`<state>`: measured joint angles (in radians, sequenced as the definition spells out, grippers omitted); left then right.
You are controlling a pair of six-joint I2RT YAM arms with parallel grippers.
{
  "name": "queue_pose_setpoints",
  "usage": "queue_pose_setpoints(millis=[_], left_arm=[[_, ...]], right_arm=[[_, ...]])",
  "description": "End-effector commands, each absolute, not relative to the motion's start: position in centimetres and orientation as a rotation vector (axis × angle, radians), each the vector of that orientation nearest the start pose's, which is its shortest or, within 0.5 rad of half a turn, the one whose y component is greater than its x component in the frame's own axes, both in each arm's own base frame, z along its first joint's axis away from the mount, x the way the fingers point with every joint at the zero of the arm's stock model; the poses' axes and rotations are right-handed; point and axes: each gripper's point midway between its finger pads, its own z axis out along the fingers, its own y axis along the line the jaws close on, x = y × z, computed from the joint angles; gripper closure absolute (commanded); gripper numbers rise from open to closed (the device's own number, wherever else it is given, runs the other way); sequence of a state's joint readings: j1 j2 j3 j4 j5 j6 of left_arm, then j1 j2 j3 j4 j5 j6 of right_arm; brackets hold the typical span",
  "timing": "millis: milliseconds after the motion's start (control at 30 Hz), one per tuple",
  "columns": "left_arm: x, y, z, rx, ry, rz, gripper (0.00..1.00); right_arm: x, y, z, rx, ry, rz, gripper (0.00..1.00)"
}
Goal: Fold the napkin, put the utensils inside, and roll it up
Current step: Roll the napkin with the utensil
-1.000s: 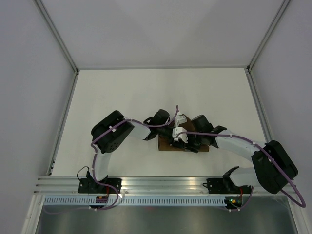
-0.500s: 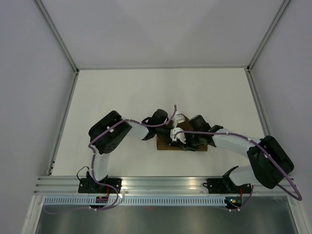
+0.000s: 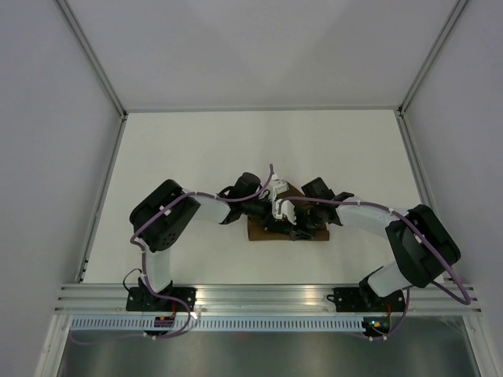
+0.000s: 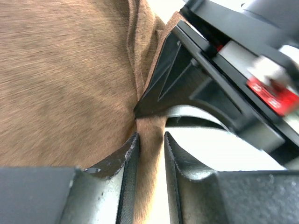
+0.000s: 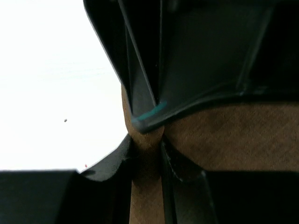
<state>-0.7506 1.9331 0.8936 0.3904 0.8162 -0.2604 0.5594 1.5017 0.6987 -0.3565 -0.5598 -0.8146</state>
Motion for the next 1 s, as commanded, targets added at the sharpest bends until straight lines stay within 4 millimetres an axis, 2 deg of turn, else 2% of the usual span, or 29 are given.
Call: queue_pose_setpoints(millis=[0, 100, 267, 300, 333, 367, 400, 433, 467, 500, 567, 633, 667, 700, 733, 767, 800, 833, 900, 933, 967], left_arm=[[21.7, -37.8, 7.1, 1.071, 1.987, -1.460, 0.67], [21.9, -37.4, 7.3, 1.054, 1.974, -1.451, 0.64], [23.2, -36.4, 9.1, 0.970, 1.885, -1.361, 0.66], [23.6, -35.6, 8.5, 0.908, 1.908, -1.312, 0.67], [24.3, -35.5, 10.2, 0.878, 1.822, -1.286, 0.67], [24.5, -35.2, 10.8, 0.852, 1.792, -1.262, 0.67], [24.7, -34.0, 9.8, 0.783, 1.821, -1.203, 0.67], [24.9, -33.6, 10.3, 0.753, 1.790, -1.181, 0.67], [25.2, -33.4, 12.5, 0.727, 1.687, -1.167, 0.67], [25.2, -32.5, 12.0, 0.682, 1.692, -1.127, 0.65], [25.2, -32.0, 12.7, 0.663, 1.655, -1.094, 0.63], [25.5, -31.5, 12.9, 0.670, 1.622, -0.985, 0.63], [24.6, -32.3, 12.6, 0.750, 1.590, -0.921, 0.64], [25.1, -32.2, 12.6, 0.745, 1.595, -0.843, 0.64], [25.0, -32.4, 12.4, 0.765, 1.592, -0.802, 0.64], [24.1, -33.3, 12.4, 0.835, 1.556, -0.764, 0.64], [24.6, -33.3, 12.3, 0.841, 1.549, -0.685, 0.64], [23.3, -34.4, 12.2, 0.895, 1.525, -0.669, 0.63], [23.7, -35.1, 12.6, 0.951, 1.487, -0.554, 0.62], [22.8, -35.9, 11.4, 1.018, 1.487, -0.526, 0.62], [22.7, -36.1, 11.0, 1.081, 1.461, -0.466, 0.61]], right_arm=[[18.6, 17.2, -1.4, -1.822, 2.097, 0.660, 1.00], [18.7, 17.1, -1.5, -1.822, 2.114, 0.679, 0.99], [18.8, 17.3, -1.4, -1.823, 2.141, 0.751, 0.99], [18.5, 17.1, -1.4, -1.828, 2.162, 0.775, 1.00], [18.9, 17.3, -1.2, -1.822, 2.161, 0.792, 1.00], [18.7, 17.2, -1.5, -1.825, 2.184, 0.817, 1.00], [18.4, 17.0, -1.5, -1.828, 2.201, 0.840, 1.00], [18.6, 16.9, -1.5, -1.819, 2.214, 0.854, 1.00], [19.0, 17.1, -1.5, -1.811, 2.220, 0.876, 1.00], [18.9, 16.9, -1.5, -1.811, 2.240, 0.896, 1.00], [19.5, 16.9, -1.6, -1.794, 2.266, 0.931, 1.00], [19.6, 16.6, -1.7, -1.781, 2.307, 0.958, 1.00], [20.0, 16.7, -1.9, -1.776, 2.318, 0.969, 1.00], [19.9, 16.6, -2.0, -1.772, 2.340, 0.988, 1.00], [20.6, 16.7, -1.8, -1.760, 2.341, 0.987, 1.00], [20.5, 16.6, -2.3, -1.755, 2.365, 1.011, 1.00], [20.3, 16.6, -2.3, -1.749, 2.386, 1.033, 1.00], [20.7, 16.6, -2.5, -1.739, 2.398, 1.043, 1.00], [20.8, 16.5, -2.5, -1.732, 2.417, 1.058, 1.00], [21.0, 16.6, -2.7, -1.727, 2.422, 1.063, 1.00], [21.0, 16.6, -2.7, -1.722, 2.430, 1.070, 1.00]])
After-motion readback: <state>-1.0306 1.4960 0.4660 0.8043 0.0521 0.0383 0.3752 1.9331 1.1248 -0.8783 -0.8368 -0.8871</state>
